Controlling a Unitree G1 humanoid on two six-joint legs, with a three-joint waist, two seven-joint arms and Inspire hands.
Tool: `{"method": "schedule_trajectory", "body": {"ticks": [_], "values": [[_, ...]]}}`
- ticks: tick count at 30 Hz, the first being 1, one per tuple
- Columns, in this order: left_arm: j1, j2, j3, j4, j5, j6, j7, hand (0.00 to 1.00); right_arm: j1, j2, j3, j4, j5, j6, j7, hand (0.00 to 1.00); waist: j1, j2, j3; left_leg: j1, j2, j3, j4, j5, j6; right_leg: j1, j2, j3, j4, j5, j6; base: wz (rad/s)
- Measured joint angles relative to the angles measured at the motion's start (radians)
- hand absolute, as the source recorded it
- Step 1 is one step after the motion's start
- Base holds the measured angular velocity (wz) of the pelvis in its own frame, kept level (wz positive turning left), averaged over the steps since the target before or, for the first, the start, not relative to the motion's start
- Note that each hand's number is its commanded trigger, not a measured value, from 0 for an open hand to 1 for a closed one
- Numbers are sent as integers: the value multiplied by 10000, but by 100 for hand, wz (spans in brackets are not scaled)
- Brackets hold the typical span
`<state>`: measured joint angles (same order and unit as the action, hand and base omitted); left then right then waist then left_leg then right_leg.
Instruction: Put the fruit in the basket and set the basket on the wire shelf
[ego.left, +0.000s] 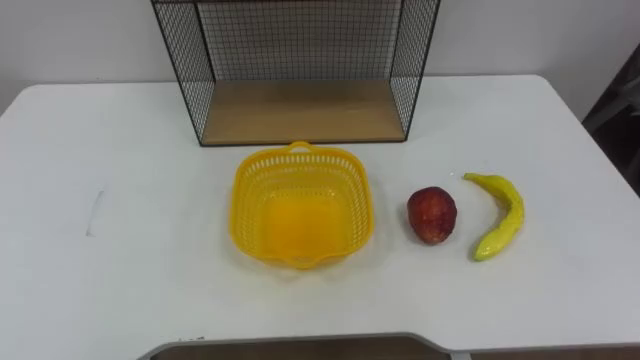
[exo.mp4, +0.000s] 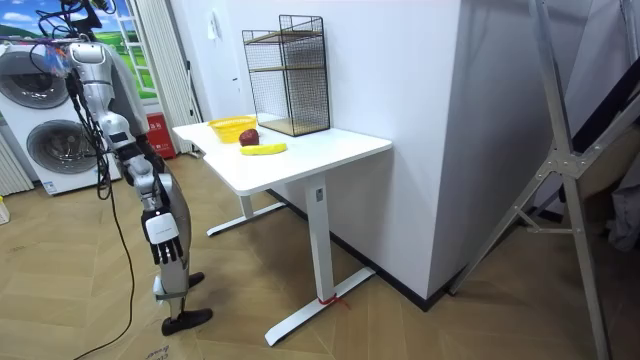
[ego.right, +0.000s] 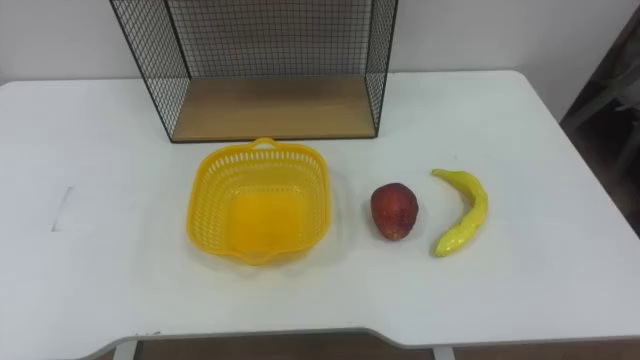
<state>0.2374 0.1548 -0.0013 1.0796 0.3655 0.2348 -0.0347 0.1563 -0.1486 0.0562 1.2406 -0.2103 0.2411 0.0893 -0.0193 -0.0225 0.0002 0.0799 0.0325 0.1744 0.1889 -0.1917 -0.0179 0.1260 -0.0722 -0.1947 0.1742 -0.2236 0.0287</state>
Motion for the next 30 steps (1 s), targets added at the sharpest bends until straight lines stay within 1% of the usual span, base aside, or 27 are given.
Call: {"method": "schedule_trajectory", "body": {"ticks": [5, 9, 12, 15, 17, 18, 20, 22, 23, 24, 25, 26, 27, 28, 29, 30], "values": [[-24, 1, -2, 3, -3, -3, -7, 0, -15, 16, 4, 9, -192, -1, 4, 0, -12, -42, 0, 4, -7, 1, -3, 0, 0, 16, -1, -4, -25, -1, 0, 0], [-96, 1, -18, -6, -8, -19, -4, 0, -59, 17, 96, 12, -353, -5, -115, 0, -10, -106, 26, -2, -7, 14, -2, 0, 0, 14, -1, -9, -34, -2, 1, 0], [-102, 0, -41, -3, -14, -33, 38, 0, -154, 9, 84, 4, -20, -6, -337, 0, -1, -161, 54, -2, -8, 18, -3, 0, 0, -9, 0, 8, -32, -2, 2, 0], [-80, -34, -56, 5, 2, -42, 49, 0, -148, 22, -177, -11, 532, -66, -735, 0, -42, -141, 59, -12, -5, 10, -2, -27, -9, -17, 2, -21, -40, -5, 6, 0], [-60, -80, 32, 2, 11, -57, 63, 0, -155, 65, -467, -75, 787, -165, -935, 0, -44, -134, 59, -14, -6, -11, -16, -35, -10, -14, 2, -1, -35, -13, 8, 0], [-57, -110, 169, -1, 7, -86, 64, 0, -136, 75, -602, -140, 1011, -274, -1029, 0, -43, -134, 59, -13, -3, -10, -18, -39, -16, -16, 8, 2, -44, -15, 6, 0], [-44, -120, 274, 27, 3, -158, 92, 0, -140, 69, -840, -103, 1751, -364, -1315, 0, -27, -129, 55, -5, 12, 27, -2, -54, -28, -13, 23, 4, -11, -16, 1, -2], [-38, -184, 651, 105, 4, -189, 214, 0, -145, 71, -1667, -29, 3413, -444, -1690, 0, -52, -127, 55, 1, 17, 34, 9, -55, -30, 4, 30, 16, 17, -13, -3, 0], [-33, -199, 712, 107, 6, -191, 257, 0, -146, 70, -1799, -30, 3900, -491, -1774, 0, -55, -124, 55, 2, 18, 34, 9, -55, -30, 5, 33, 28, 15, -13, -3, 0], [-30, -215, 849, 112, -1, -223, 287, 0, -133, 68, -2084, -30, 5005, -597, -1907, 0, -89, -127, 55, 8, 18, 34, 2, -57, -32, 32, 35, 25, -24, -13, -3, 0], [25, -240, 1150, 70, 3, -277, 305, 0, -73, 78, -2626, -40, 6203, -680, -2036, 0, -163, -132, 57, 23, 18, 36, -2, -57, -32, 62, 32, 17, -34, -13, -3, 0], [72, -242, 1298, 33, 3, -322, 314, 0, -98, 77, -2918, -60, 6734, -690, -2100, 0, -195, -134, 56, 25, 17, 37, -6, -57, -32, 68, 31, 17, -34, -13, -3, 0], [168, -240, 1664, 2, 4, -421, 391, 0, -162, 75, -3542, -215, 7731, -725, -2270, 0, -300, -138, 55, 26, 16, 35, 1, -57, -32, 69, 30, 16, -34, -13, -3, 0], [235, -242, 1974, -12, 4, -462, 561, 0, -147, 75, -4036, -413, 8620, -843, -2500, 0, -406, -144, 53, 22, 15, 35, 11, -57, -32, 57, 28, 0, -41, -13, -3, 0], [289, -237, 2108, -49, 2, -468, 650, 0, -147, 68, -4314, -440, 8971, -923, -2592, 0, -514, -159, 50, 8, 14, 33, 20, -57, -32, 57, 26, -19, -43, -14, -1, 0], [434, -238, 2385, -228, -4, -476, 744, 0, -199, 50, -4934, -597, 9736, -996, -2857, 0, -677, -201, 33, -5, 12, 31, 27, -57, -32, 28, 22, -15, -53, -22, 2, 0]]}}
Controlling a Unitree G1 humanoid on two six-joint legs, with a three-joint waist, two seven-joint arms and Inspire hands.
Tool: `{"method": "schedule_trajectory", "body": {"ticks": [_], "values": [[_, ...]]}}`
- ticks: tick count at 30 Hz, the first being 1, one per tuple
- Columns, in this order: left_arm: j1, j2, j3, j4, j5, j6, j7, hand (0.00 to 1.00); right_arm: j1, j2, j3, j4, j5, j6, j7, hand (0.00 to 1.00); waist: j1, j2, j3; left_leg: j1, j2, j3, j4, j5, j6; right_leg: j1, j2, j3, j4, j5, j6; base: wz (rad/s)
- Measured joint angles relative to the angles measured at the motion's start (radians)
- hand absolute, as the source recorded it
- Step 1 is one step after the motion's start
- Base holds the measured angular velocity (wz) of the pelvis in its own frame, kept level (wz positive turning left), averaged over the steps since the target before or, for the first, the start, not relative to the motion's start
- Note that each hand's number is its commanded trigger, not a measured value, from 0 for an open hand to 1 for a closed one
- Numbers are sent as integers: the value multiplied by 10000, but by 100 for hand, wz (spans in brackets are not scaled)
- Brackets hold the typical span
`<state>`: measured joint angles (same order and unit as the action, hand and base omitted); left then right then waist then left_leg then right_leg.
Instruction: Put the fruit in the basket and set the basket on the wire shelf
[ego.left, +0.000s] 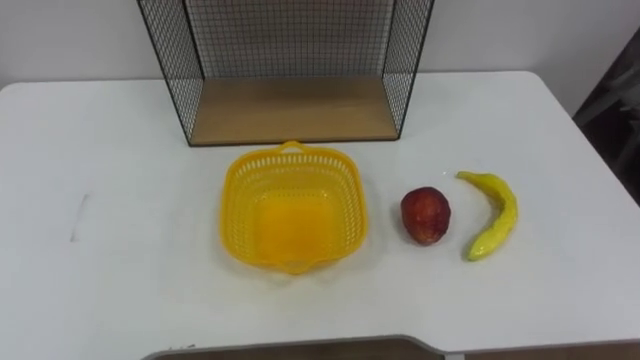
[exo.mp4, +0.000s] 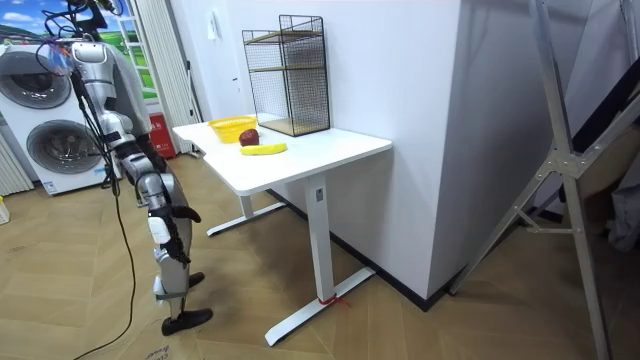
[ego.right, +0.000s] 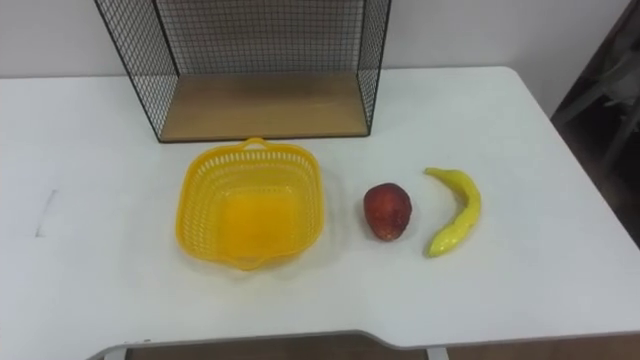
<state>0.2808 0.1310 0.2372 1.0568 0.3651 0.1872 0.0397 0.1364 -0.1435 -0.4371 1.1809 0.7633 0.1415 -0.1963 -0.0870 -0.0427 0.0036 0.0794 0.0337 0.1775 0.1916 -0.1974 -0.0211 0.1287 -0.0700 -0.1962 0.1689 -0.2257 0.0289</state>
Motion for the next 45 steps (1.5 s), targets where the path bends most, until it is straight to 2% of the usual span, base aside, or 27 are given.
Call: {"method": "schedule_trajectory", "body": {"ticks": [1, 2, 4, 5, 7, 8, 11, 14, 17, 20, 22, 25, 29, 33, 38, 40, 45], "values": [[70, 13, 203, -215, 2, -45, 57, 0, 42, -26, -549, -425, 864, -45, -289, 0, -63, -14, -11, -15, -1, 5, 31, -3, 4, -16, -3, 15, 7, 0, 0, 0], [95, 25, 246, -296, 3, -100, 130, 0, 80, -54, -726, -628, 1229, -116, -447, 0, -113, -22, -16, -20, -2, 5, 51, -8, 11, -16, -6, 15, 16, -1, 2, -4], [255, 58, 368, -404, 4, -272, 407, 0, 0, -234, -1368, -1131, 1979, -447, -1029, 0, -300, -50, -33, -1, -6, 29, 52, -8, 12, -18, -10, 50, 33, -1, 2, -2], [255, 62, 392, -416, 10, -315, 452, 0, -22, -294, -1529, -1240, 2134, -492, -1217, 0, -351, -62, -39, 16, -6, 46, 45, -8, 12, -23, -9, 60, 47, -2, 3, -6], [322, 34, 576, -425, 6, -477, 579, 0, -186, -406, -2448, -2078, 2218, -619, -2112, 0, -484, -70, -43, 43, -4, 119, 27, -7, 13, -70, -8, 164, 88, -5, 7, -11], [342, 55, 602, -487, 4, -482, 618, 0, -233, -571, -2666, -2416, 2217, -746, -2519, 0, -552, -93, -42, 32, -4, 136, 27, -7, 14, -103, -14, 166, 138, -8, 12, -7], [493, 85, 771, -740, 4, -532, 663, 0, -403, -734, -3234, -3284, 1990, -1064, -3484, 0, -702, -169, -39, 3, -5, 129, -29, -4, 17, -182, -14, 181, 170, -25, 18, -1], [523, 140, 743, -782, 14, -657, 671, 0, -405, -808, -3294, -5091, 407, -1391, -4789, 0, -702, -208, -42, -119, -7, 138, -20, -3, 18, -284, -14, 194, 202, -25, 19, -3], [401, 157, 500, -776, 218, -732, 672, 0, -453, -828, -2995, -7198, -2720, -1607, -6018, 0, -574, -224, -43, -306, -3, 146, 72, -3, 19, -480, -1, 222, 228, 8, 13, 0], [375, 222, 262, -703, 207, -793, 665, 0, -453, -838, -2579, -8729, -4804, -1644, -6631, 0, -408, -208, -36, -307, -3, 159, 50, -3, 19, -535, 4, 258, 324, 29, 11, -6], [351, 345, -240, -632, 203, -838, 665, 0, -439, -905, -1887, -10357, -6050, -1664, -6918, 0, -240, -212, -3, -340, 9, 226, 32, -2, 19, -633, 10, 313, 360, 29, 11, -7], [217, 365, -618, -495, 208, -844, 658, 0, -322, -911, -892, -11854, -6978, -1869, -6941, 0, 47, -235, 19, -332, 18, 274, 23, -2, 19, -640, 11, 342, 332, 30, 10, -4], [-6, 376, -1166, -386, 206, -860, 545, 0, -372, -918, 302, -12665, -7799, -1989, -6544, 0, 393, -235, 23, -344, 20, 293, -26, -2, 19, -690, 16, 356, 314, 29, 10, 0], [-70, 389, -1449, -335, 199, -872, 235, 0, -396, -967, 1266, -12812, -8337, -2071, -5417, 0, 654, -211, 18, -430, 21, 292, -26, -2, 19, -751, 12, 318, 317, 40, 3, 1], [-168, 358, -1841, -357, 222, -894, 203, 0, -408, -969, 2629, -12810, -8328, -2057, -3725, 0, 676, 12, -29, -426, 40, 213, -27, -2, 18, -640, 13, 178, 345, 51, -10, 5], [-262, 377, -1832, -355, 219, -1038, 211, 0, -428, -969, 3091, -12811, -8335, -2048, -2837, 0, 736, 81, -38, -387, 44, 126, -29, -1, 17, -548, 14, 73, 337, 51, -10, 12], [-361, 387, -1838, -357, 221, -1073, 169, 0, -566, -968, 3766, -12812, -8312, -2048, -1793, 0, 967, 72, 3, -314, 49, 101, -21, -1, 16, -450, 9, 20, 326, 53, -13, 2]]}}
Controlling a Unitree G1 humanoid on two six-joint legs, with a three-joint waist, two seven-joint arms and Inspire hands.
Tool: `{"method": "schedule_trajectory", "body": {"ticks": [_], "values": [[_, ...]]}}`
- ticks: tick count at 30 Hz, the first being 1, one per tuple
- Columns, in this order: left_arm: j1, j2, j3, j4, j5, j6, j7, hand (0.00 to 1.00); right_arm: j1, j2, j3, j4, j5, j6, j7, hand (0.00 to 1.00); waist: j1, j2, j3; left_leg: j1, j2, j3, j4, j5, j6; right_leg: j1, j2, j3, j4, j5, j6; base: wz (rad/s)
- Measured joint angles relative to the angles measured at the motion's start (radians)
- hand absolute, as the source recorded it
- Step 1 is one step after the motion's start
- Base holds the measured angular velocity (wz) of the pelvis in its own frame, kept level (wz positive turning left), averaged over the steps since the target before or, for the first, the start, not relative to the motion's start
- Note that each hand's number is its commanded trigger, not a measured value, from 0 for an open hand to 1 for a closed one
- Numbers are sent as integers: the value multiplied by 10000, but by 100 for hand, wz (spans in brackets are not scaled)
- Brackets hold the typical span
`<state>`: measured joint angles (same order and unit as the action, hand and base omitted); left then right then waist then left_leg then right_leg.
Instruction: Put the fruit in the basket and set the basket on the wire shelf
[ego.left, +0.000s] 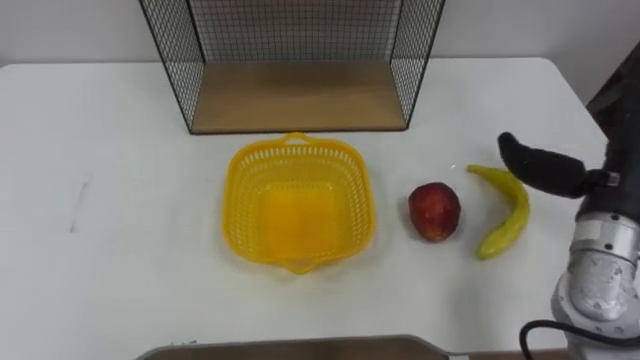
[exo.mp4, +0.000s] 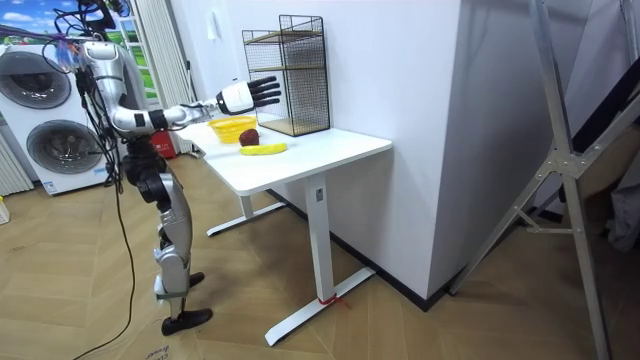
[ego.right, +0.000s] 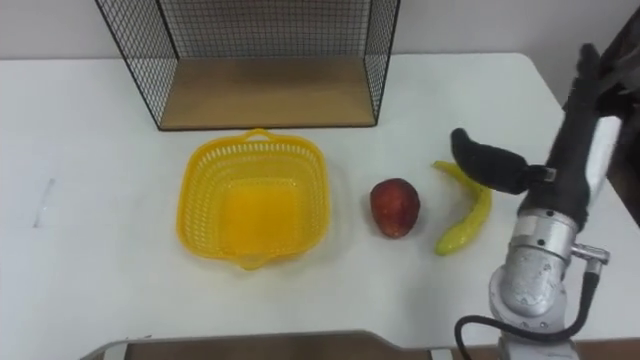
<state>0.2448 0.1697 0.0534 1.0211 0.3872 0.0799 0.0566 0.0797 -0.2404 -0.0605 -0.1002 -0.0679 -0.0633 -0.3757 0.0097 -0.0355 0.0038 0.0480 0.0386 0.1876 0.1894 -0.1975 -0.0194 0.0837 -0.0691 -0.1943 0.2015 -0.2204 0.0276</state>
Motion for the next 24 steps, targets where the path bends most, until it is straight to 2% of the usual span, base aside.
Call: {"method": "schedule_trajectory", "body": {"ticks": [4, 13, 20, 24], "values": [[95, 25, -244, 0, 3, 3, -40, 0, -16, 19, 691, 2, -12, -2, 727, 0, 2, -13, 10, -14, 4, -16, 41, 0, 0, 29, -1, -32, 5, 7, -11, 0], [132, 19, -377, 0, 42, 13, -229, 0, 17, 40, 1134, 23, -269, -2, 1932, 0, 13, 14, 11, -67, 13, -52, 84, -3, -3, 53, 3, -59, 23, 13, -20, 1], [126, 12, -377, -4, 231, 11, -274, 0, 195, 57, 1173, 110, -592, -5, 2265, 0, -7, 124, -59, -21, 12, -71, 100, -3, -3, 71, 2, -64, 21, 13, -20, 0], [138, 0, -377, 9, 229, 11, -202, 0, 483, 92, 1172, 238, -587, -5, 2267, 0, -10, 188, -37, -12, 12, -71, 115, -2, -3, 74, 1, -55, 21, 13, -20, 0]]}}
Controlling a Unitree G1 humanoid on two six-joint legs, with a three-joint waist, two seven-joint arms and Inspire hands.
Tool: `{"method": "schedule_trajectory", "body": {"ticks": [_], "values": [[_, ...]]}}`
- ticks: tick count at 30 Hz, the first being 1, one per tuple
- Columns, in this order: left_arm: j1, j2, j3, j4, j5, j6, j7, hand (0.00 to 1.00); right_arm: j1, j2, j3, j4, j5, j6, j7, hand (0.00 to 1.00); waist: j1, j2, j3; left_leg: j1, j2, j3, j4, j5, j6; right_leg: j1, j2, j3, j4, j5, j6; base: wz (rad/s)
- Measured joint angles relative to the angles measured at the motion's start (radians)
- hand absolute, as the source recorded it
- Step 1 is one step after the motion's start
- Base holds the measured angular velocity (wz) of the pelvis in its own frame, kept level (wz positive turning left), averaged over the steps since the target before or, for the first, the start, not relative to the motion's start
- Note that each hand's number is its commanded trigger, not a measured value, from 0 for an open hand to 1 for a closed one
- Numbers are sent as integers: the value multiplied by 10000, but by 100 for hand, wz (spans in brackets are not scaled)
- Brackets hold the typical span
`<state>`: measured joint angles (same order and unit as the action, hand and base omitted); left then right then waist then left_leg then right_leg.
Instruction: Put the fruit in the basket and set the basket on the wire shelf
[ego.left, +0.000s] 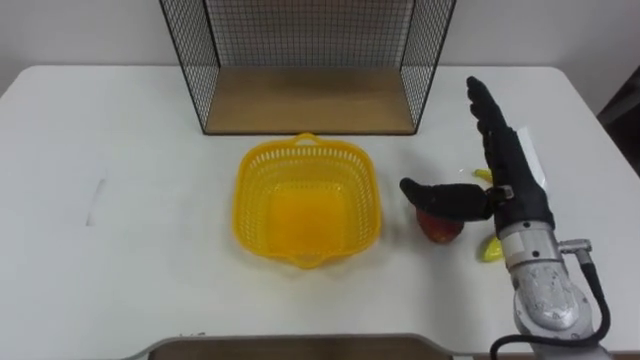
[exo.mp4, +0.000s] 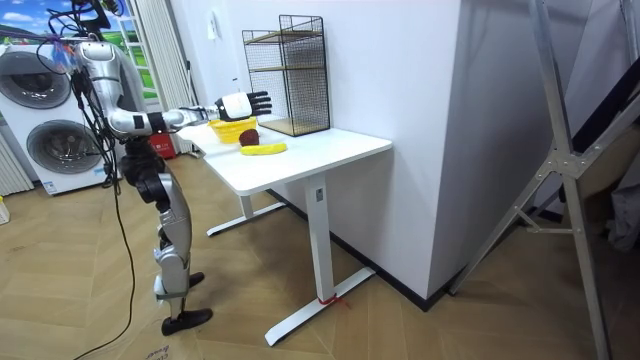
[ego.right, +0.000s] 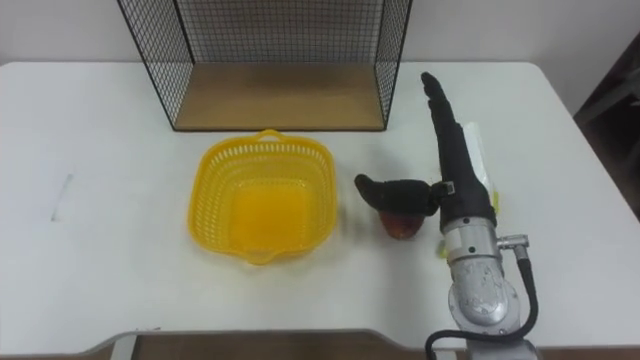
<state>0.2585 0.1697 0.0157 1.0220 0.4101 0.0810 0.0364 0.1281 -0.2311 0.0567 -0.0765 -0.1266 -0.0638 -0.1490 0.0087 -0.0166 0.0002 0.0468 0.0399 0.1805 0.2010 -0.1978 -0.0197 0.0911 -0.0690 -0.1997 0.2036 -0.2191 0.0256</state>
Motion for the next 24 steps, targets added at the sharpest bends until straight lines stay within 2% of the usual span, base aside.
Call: {"method": "schedule_trajectory", "body": {"ticks": [9, 16, 24], "values": [[34, -3, 14, 9, 3, -12, 17, 0, 76, 3, -6, 261, -6, 0, -3, 0, -2, -46, 19, -28, 4, -4, 32, 0, 1, -49, -2, 3, 6, 4, -7, 0], [-2, -1, 106, 10, 159, -3, -9, 0, 139, 6, -1, 1130, -13, 9, 244, 0, 70, -255, 23, -132, 0, 13, 51, -1, 1, -92, -1, 28, -12, 2, -5, 0], [-43, 7, 121, -26, 164, 57, -294, 0, 161, 2, 24, 1724, -439, 15, 595, 0, 93, -260, 14, -362, 8, -103, 220, -19, 12, -114, -14, -159, -15, 3, -6, 6]]}}
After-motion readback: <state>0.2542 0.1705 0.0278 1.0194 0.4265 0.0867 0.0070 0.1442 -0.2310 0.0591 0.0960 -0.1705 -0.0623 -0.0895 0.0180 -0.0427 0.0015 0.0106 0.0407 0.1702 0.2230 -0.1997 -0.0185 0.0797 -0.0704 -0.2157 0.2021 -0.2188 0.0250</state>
